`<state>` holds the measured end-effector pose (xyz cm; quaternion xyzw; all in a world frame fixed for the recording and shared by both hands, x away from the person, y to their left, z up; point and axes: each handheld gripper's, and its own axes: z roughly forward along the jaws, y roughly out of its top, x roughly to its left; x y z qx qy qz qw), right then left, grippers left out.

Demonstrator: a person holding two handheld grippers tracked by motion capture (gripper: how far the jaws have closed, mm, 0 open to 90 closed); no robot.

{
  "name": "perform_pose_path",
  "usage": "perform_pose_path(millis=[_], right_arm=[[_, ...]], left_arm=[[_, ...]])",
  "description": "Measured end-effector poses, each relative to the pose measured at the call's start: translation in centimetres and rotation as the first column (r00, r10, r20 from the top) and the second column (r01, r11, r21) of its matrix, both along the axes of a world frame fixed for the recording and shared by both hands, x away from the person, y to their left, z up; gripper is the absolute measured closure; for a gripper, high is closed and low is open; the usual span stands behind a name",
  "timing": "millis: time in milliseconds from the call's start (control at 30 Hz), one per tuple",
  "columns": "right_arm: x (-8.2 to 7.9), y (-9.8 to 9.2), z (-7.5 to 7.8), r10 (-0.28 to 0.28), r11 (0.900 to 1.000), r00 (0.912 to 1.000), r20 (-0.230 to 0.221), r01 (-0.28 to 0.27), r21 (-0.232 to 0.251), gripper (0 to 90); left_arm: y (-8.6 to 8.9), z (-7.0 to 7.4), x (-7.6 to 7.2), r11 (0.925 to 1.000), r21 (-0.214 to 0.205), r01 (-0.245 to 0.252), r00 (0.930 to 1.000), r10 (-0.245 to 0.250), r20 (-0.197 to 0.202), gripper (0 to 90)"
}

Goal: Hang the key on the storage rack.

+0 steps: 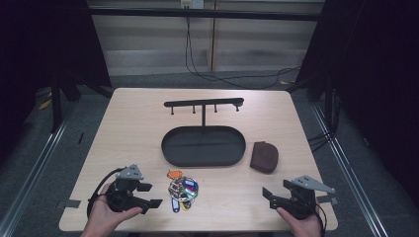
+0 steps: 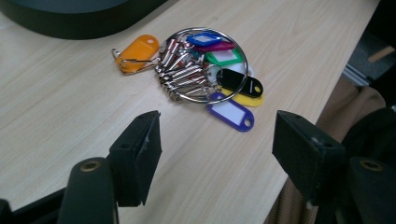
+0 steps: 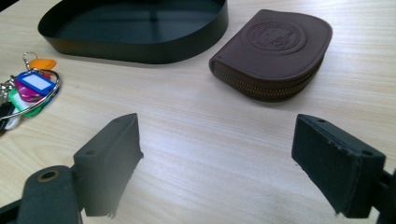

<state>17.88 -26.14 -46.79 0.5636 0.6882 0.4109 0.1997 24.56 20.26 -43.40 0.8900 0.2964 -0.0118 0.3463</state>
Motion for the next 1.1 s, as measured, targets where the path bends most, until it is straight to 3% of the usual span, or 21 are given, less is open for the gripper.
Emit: perform_pose_path(millis=[200, 233, 333, 433, 667, 733, 800, 967, 1000, 1100], right_arm=[[0.0, 0.1, 0.0, 0.009, 1.0, 0.9999, -0.005, -0.009, 0.0, 15.0], [0.1, 0.0, 0.0, 0.011, 0.9999, 0.9999, -0.007, -0.011, 0.004, 15.0], [0.1, 0.0, -0.1, 0.008, 0.9999, 0.9999, -0.011, -0.008, 0.007, 15.0], [0.2, -0.1, -0.1, 0.008, 0.9999, 0.9999, -0.015, -0.008, 0.014, 15.0], [0.3, 0.1, -0.2, 0.043, 0.9989, 0.9988, -0.022, -0.042, 0.021, 14.5], [0.3, 0.1, -0.2, 0.042, 0.9989, 0.9988, -0.027, -0.041, 0.021, 14.5], [0.3, 0.1, -0.3, 0.041, 0.999, 0.9987, -0.032, -0.04, 0.022, 14.5], [0.4, 0.1, -0.4, 0.044, 0.9988, 0.9983, -0.038, -0.043, 0.025, 14.5], [0.4, 0.1, -0.4, 0.048, 0.9985, 0.9981, -0.038, -0.047, 0.03, 14.5], [0.4, 0.2, -0.4, 0.058, 0.9979, 0.9976, -0.036, -0.057, 0.031, 14.5]], left_arm=[[-2.0, 0.6, 0.4, 0.996, 0.058, 0.068, 0.9977, -0.067, -0.011, 35.1], [-2.7, 0.9, 0.5, 0.9936, 0.074, 0.085, 0.9964, -0.085, -0.004, 39.4], [-3.3, 1.2, 0.7, 0.989, 0.094, 0.114, 0.9934, -0.115, 0.001, 41.9], [-4.1, 1.2, 0.9, 0.9874, 0.093, 0.128, 0.9917, -0.126, -0.023, 45.3], [-5.8, 1.3, 1.5, 0.9724, 0.154, 0.175, 0.9842, -0.169, -0.054, 51.2], [-6.5, 1.1, 1.7, 0.9663, 0.178, 0.185, 0.9819, -0.175, -0.072, 53.4], [-7.2, 0.7, 2.0, 0.9526, 0.22, 0.21, 0.9771, -0.197, -0.08, 54.0], [-8.2, 0.6, 2.2, 0.9353, 0.249, 0.252, 0.9673, -0.234, -0.098, 60.5], [-8.4, 0.6, 2.3, 0.9284, 0.258, 0.267, 0.9631, -0.248, -0.104, 61.1], [-9.0, 0.4, 2.8, 0.915, 0.294, 0.276, 0.9604, -0.251, -0.121, 62.5]])
